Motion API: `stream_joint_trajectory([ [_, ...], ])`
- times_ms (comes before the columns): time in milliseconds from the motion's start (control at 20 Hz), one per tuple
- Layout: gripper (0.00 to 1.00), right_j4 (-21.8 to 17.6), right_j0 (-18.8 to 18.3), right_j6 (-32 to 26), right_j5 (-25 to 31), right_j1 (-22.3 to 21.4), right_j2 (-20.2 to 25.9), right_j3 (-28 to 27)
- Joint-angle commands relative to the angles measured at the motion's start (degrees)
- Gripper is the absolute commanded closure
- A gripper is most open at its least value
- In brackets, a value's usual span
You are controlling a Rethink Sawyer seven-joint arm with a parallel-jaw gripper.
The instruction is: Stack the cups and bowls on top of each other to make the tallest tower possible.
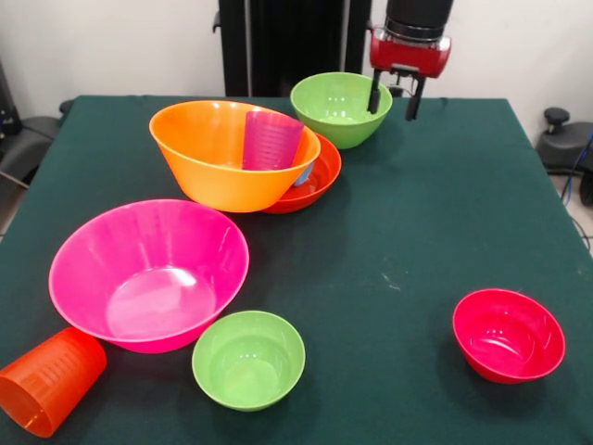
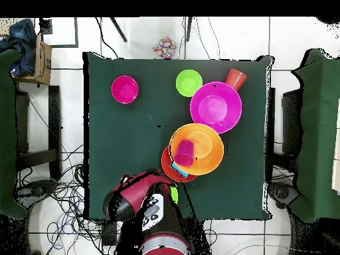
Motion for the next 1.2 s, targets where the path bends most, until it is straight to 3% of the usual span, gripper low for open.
stream_joint_trajectory([
  [50, 0.0, -4.1, 0.4, -1.0, -3.2, 3.6, 1.0, -3.3],
  [450, 0.0, -4.7, 0.5, -1.1, -3.5, 4.5, 0.6, -3.9],
  [1200, 0.0, -5.4, 5.3, 0.9, -8.0, 11.2, -5.6, -8.9],
])
